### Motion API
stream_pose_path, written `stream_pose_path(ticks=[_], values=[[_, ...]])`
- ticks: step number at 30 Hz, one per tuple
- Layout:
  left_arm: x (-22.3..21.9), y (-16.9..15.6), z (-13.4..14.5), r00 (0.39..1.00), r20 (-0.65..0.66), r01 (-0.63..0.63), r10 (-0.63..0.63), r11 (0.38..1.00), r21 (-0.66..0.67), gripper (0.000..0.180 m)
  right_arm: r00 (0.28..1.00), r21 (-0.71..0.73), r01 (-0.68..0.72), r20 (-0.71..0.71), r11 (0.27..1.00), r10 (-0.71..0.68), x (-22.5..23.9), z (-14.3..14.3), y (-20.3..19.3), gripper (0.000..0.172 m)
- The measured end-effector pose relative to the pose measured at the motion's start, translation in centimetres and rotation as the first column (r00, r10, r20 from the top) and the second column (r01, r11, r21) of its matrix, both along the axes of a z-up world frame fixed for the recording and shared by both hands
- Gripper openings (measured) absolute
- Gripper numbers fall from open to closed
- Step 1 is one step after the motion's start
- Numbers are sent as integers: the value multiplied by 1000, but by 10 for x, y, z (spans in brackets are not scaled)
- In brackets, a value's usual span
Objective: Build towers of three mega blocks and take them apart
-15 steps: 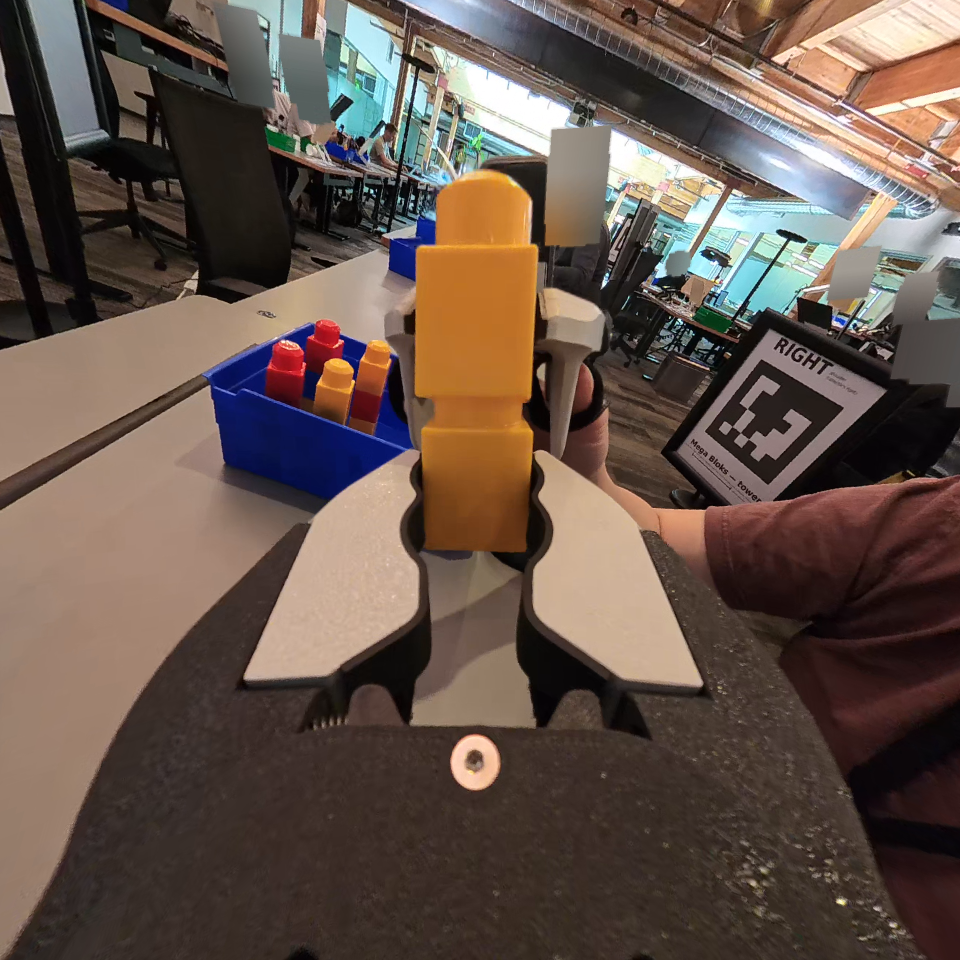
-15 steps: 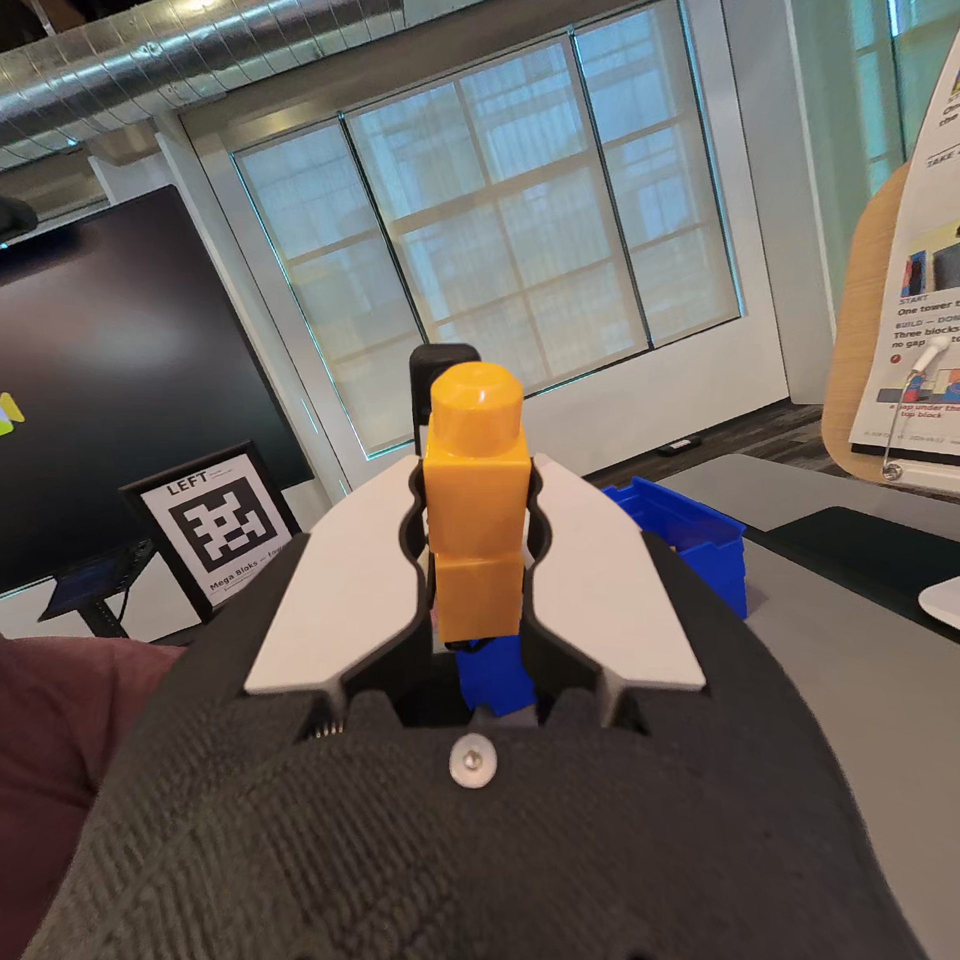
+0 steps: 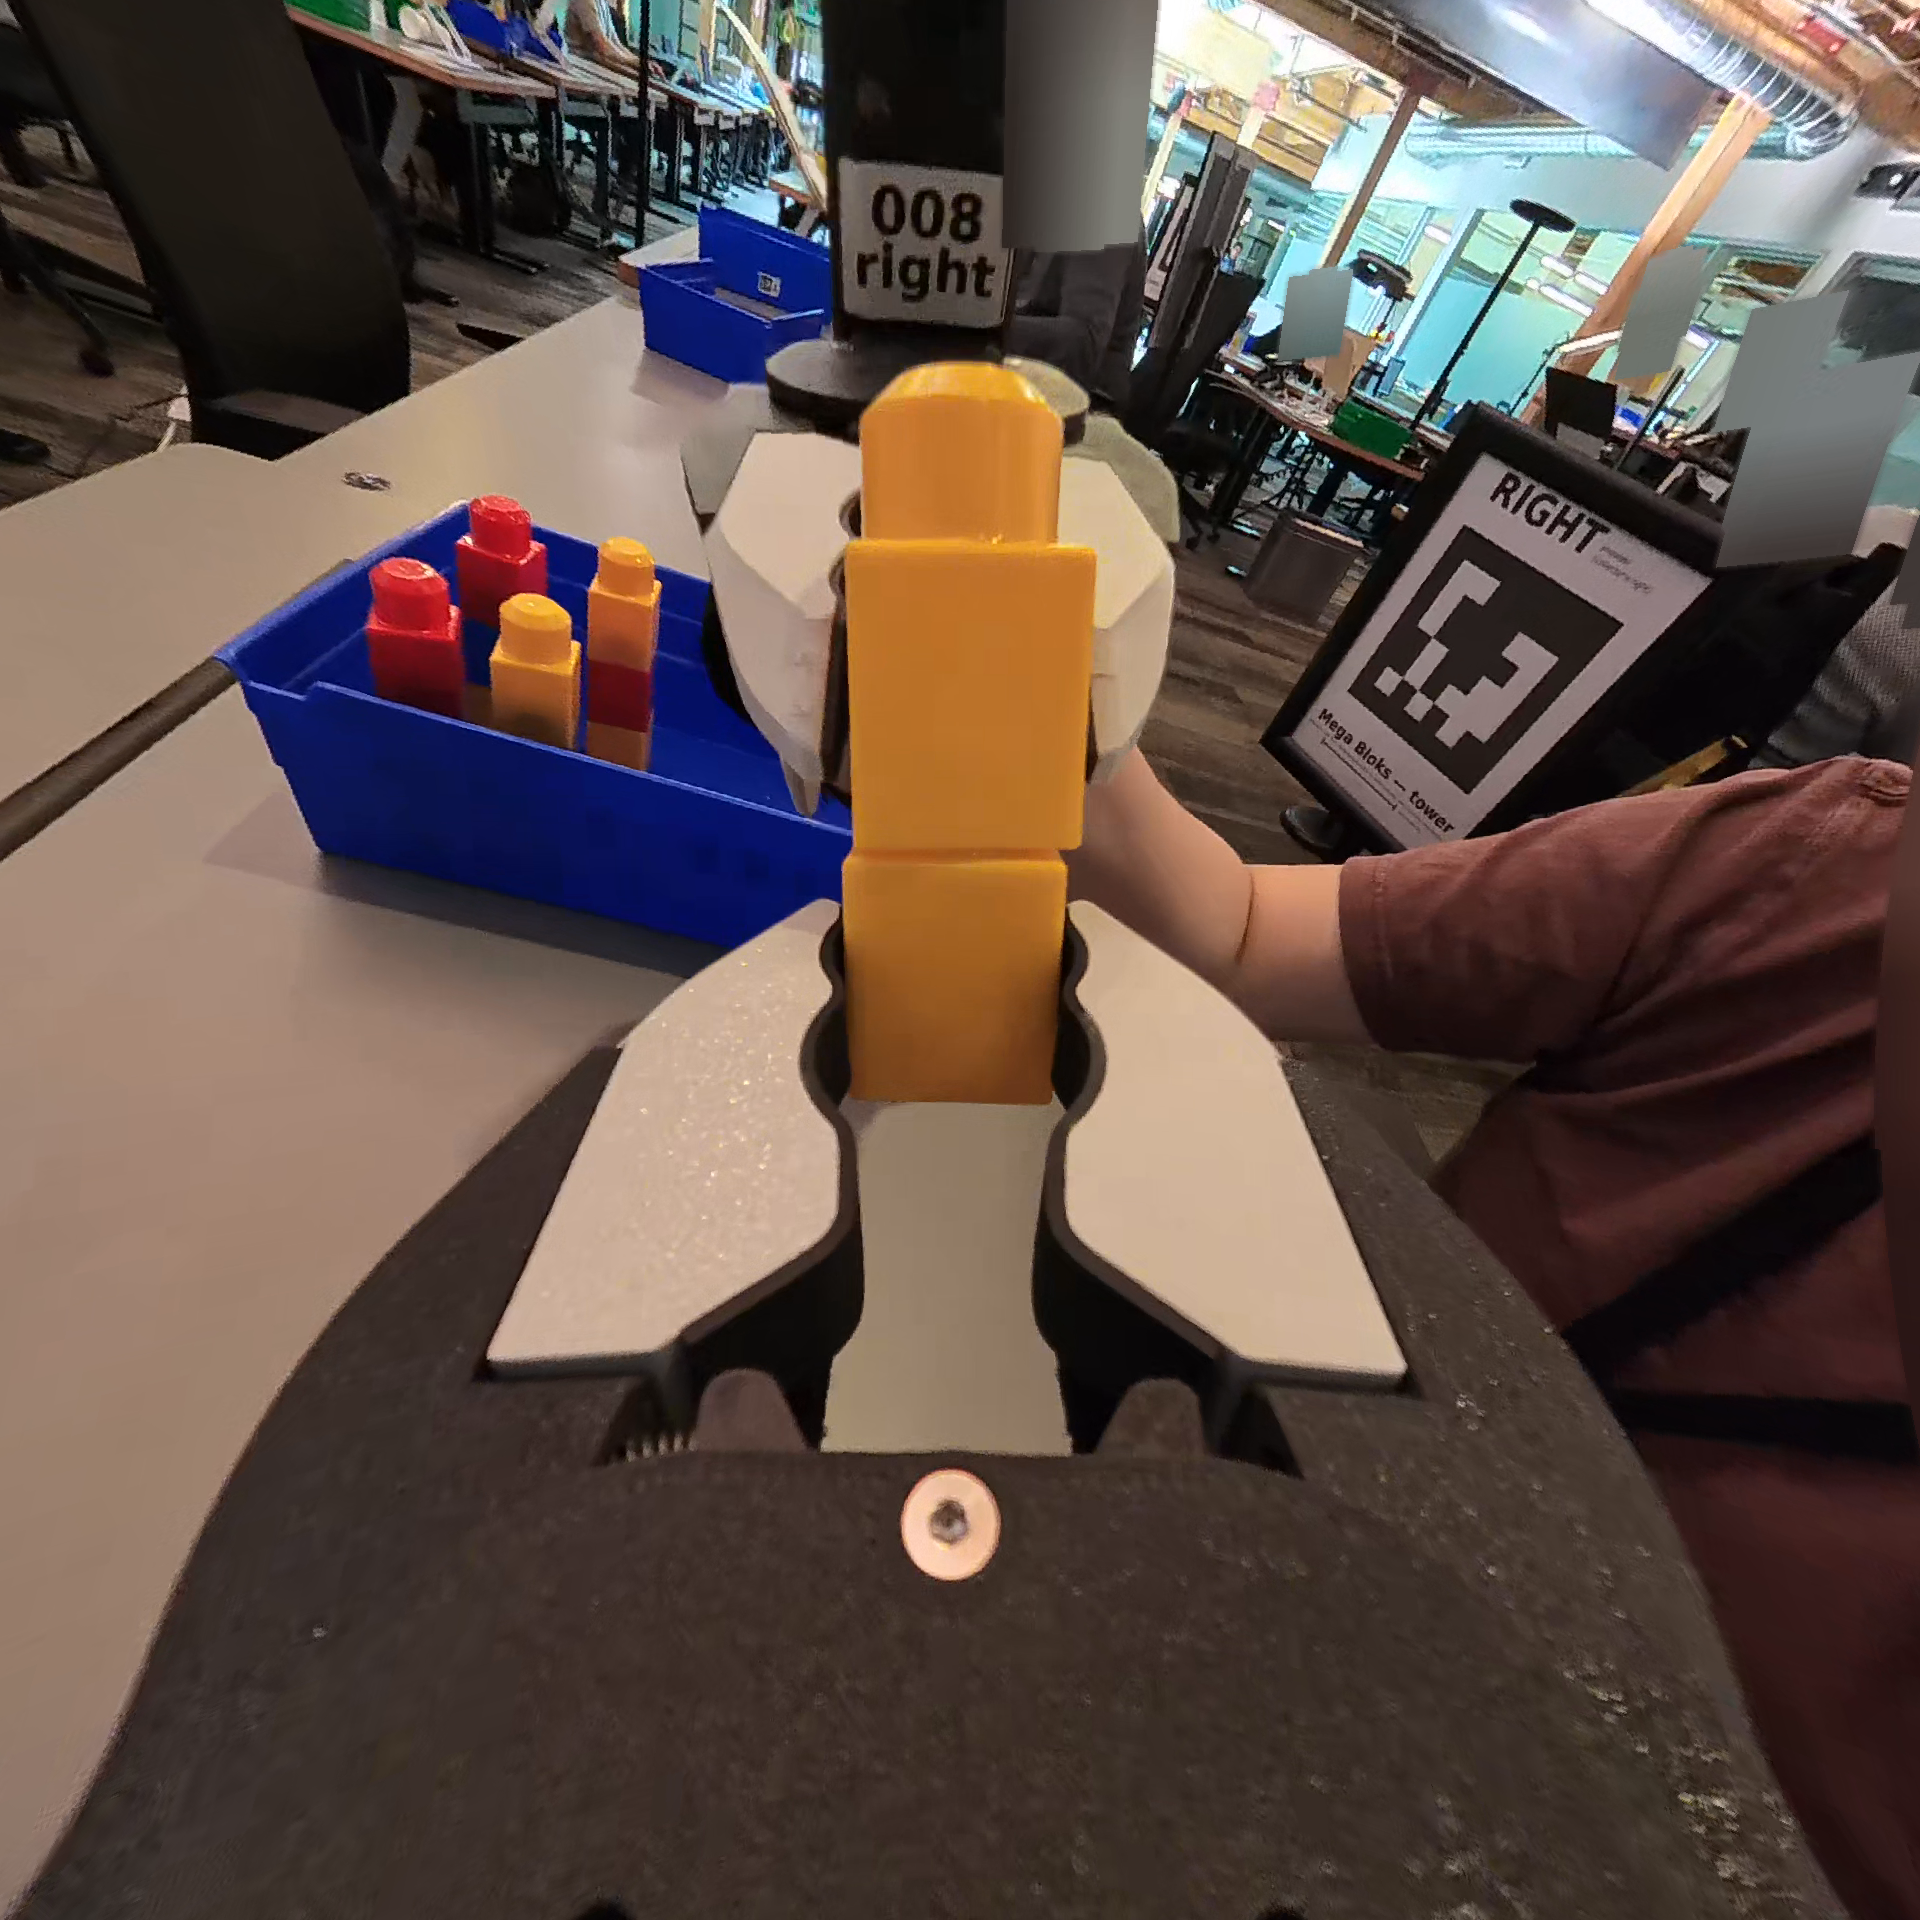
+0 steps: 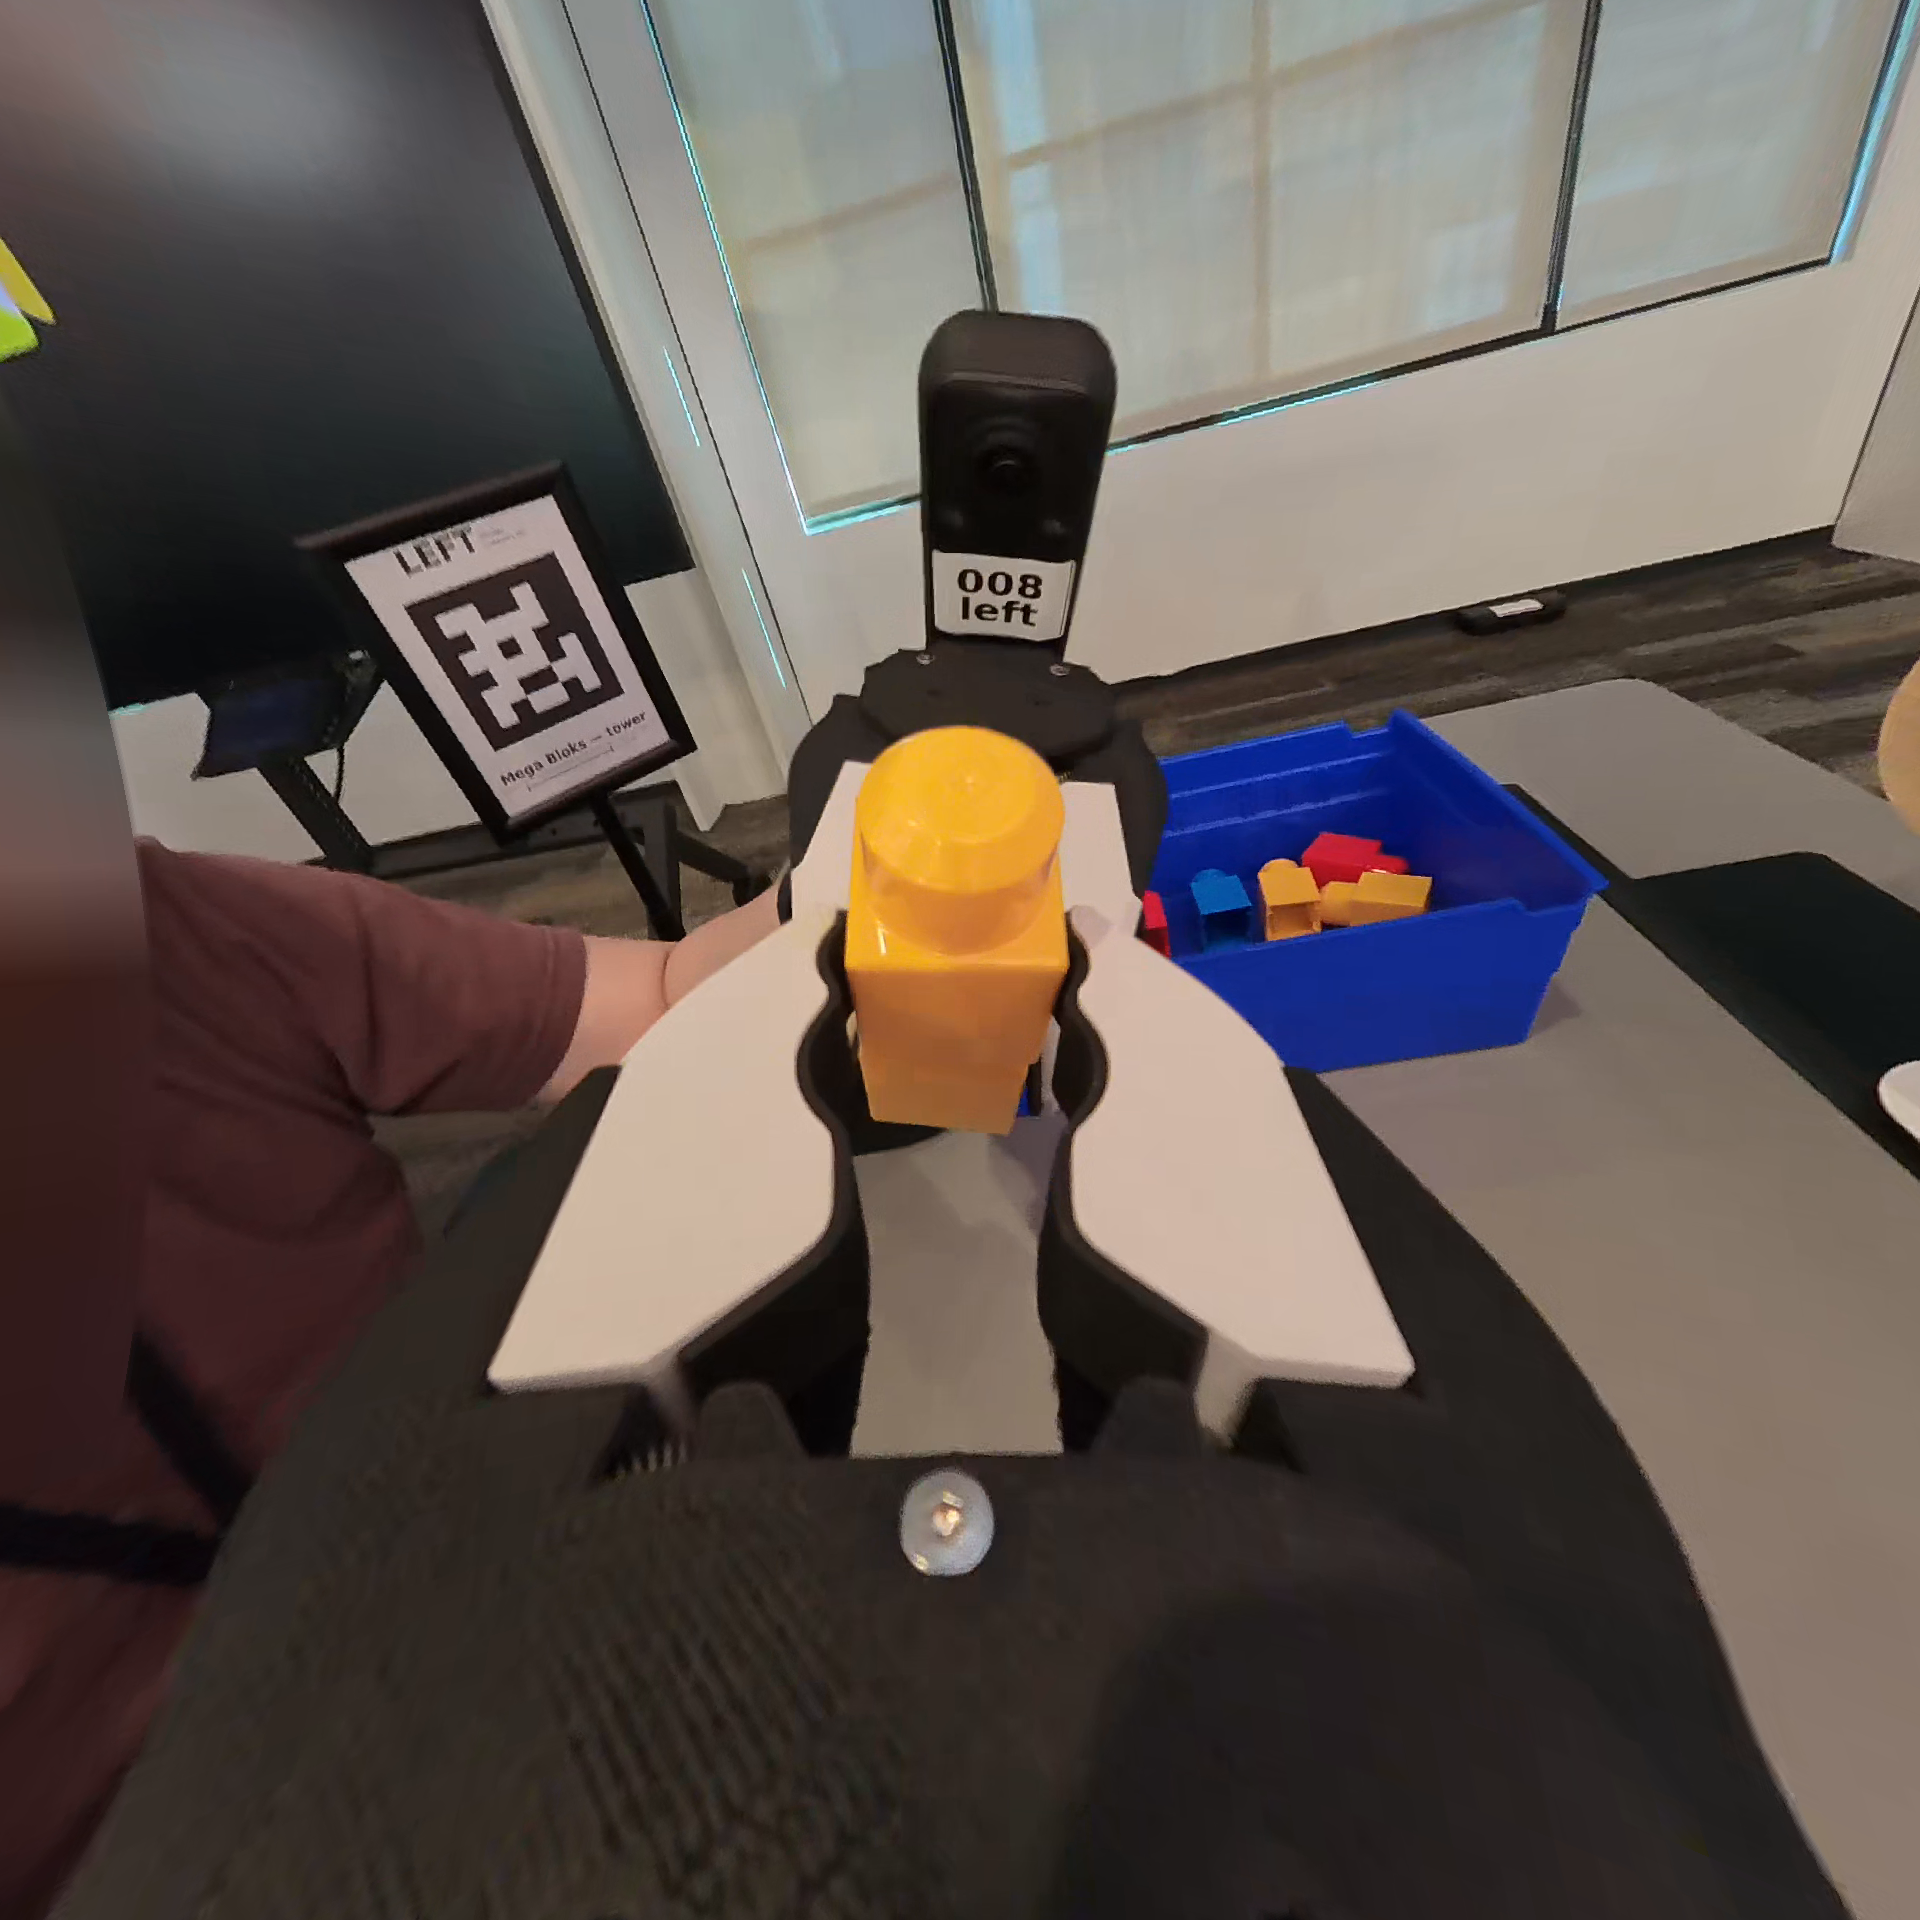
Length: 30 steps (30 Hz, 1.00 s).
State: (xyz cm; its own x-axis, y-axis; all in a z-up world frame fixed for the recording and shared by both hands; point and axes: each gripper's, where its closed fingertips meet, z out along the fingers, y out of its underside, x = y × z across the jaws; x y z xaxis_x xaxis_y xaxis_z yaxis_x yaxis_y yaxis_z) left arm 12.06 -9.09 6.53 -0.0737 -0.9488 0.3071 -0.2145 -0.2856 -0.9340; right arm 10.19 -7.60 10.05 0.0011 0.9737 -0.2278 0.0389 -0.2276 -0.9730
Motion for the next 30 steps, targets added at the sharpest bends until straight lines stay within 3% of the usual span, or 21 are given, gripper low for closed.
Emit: stream_pose_path(ticks=[9, 20, 23, 25, 26, 28, 30], values=[[0, 11, -7, 995, -52, -81, 82, 997, 19, 36, 997, -84, 76, 33, 994, -74, -2, -7, 11, 37], [0, 10, -11, 996, -66, -52, 52, 999, 9, 36, 996, -71, 79, 55, 994, -76, -4, -11, 11, 37], [-1, 13, 0, 999, 33, -37, 38, 999, -27, 36, 995, -45, 98, -10, 994, -98, -3, -1, 14, 37], [-7, 19, 8, 995, 87, -48, 53, 997, -59, 36, 989, 28, 146, -23, 989, -146, 1, 3, 20, 63], [-14, 24, 14, 992, 108, -63, 70, 996, -70, 36, 988, 70, 156, -14, 985, -156, 5, 2, 22, 62], [-33, 32, 29, 981, 160, -102, 113, 992, -73, 36, 974, 117, 197, 87, 973, -208, 11, -17, 32, 48], [-54, 42, 41, 967, 169, -190, 192, 981, -25, 36, 895, 25, 345, 291, 938, -337, 17, -58, 59, 46]])
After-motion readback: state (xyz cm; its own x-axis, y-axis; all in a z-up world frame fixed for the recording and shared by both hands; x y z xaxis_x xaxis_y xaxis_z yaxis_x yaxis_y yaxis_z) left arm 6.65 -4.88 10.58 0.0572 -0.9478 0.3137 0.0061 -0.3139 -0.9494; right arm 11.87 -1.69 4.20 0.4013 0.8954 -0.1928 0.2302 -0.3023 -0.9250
